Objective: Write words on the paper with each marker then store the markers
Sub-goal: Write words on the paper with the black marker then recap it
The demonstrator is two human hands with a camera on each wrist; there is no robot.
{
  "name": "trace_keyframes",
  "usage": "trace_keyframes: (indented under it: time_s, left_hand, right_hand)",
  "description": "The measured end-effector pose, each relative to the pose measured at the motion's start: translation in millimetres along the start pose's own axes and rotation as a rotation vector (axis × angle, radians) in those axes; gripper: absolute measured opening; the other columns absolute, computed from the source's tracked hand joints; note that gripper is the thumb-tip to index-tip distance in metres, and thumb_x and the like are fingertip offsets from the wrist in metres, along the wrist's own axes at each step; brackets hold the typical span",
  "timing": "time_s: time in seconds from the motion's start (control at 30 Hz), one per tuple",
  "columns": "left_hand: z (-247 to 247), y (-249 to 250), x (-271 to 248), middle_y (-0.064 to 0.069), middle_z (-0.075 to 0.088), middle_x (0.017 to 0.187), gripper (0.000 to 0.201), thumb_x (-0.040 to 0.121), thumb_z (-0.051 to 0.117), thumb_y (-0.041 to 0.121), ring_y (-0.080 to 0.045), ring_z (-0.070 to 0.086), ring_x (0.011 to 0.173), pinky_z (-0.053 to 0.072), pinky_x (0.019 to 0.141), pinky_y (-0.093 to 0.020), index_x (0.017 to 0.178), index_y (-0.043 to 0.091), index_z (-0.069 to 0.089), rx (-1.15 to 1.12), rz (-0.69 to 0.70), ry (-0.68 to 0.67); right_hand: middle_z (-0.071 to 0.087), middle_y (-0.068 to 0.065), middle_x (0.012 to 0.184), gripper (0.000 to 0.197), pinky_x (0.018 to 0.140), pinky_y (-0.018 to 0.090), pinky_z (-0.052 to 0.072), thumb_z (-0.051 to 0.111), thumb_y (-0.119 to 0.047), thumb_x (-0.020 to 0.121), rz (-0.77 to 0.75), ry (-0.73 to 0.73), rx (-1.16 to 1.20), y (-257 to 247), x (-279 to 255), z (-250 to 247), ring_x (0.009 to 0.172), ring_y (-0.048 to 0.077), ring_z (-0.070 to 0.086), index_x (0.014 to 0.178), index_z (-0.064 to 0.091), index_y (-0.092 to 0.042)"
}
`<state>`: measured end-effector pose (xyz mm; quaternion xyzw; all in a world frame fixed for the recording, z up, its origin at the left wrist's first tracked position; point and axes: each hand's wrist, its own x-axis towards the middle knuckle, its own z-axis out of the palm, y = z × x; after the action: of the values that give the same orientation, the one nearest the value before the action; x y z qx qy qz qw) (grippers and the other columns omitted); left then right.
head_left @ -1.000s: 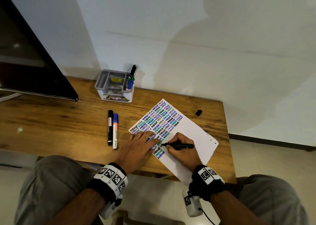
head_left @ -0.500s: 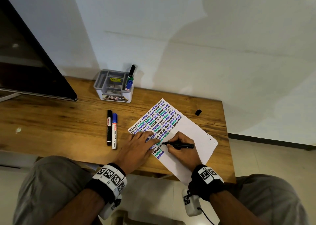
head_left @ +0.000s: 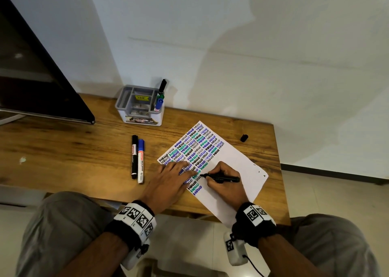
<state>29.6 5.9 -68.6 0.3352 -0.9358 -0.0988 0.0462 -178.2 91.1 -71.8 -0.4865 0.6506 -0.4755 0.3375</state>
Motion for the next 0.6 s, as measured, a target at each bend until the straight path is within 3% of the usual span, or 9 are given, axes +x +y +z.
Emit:
trace_keyframes:
  time_s: [0.1,0.27,0.6]
  left_hand:
    - [-0.3,-0.2,0.1,0.002,0.057,0.136,0.039,0.092,0.062,0.04,-0.021,0.055,0.12,0.049,0.092,-0.041,0.13,0.037,0.055,-0.001,-0.002,-0.006]
    - [-0.4,0.0,0.1,0.003,0.052,0.141,0.039,0.095,0.056,0.041,-0.021,0.051,0.125,0.046,0.096,-0.041,0.133,0.039,0.051,-0.023,-0.006,-0.025]
    - [2.9,-1.7,-0.2,0.003,0.053,0.139,0.04,0.093,0.059,0.04,-0.02,0.052,0.122,0.047,0.093,-0.04,0.132,0.04,0.05,-0.021,-0.009,-0.022]
  right_hand:
    - [0.071,-0.013,0.106,0.016,0.079,0.013,0.055,0.076,0.003,0.083,-0.015,0.006,-0.014,-1.5,-0.6,-0.5,0.103,-0.004,0.068,0.088,0.062,-0.003]
    - [0.073,-0.008,0.107,0.016,0.083,0.02,0.059,0.077,-0.001,0.084,-0.013,0.024,-0.02,2.6,-0.1,-2.0,0.103,0.003,0.07,0.092,0.063,-0.005]
    - [0.071,-0.014,0.101,0.017,0.078,0.013,0.055,0.076,0.004,0.083,-0.004,0.019,-0.026,0.1,0.1,-1.4,0.1,-0.005,0.068,0.088,0.061,-0.003]
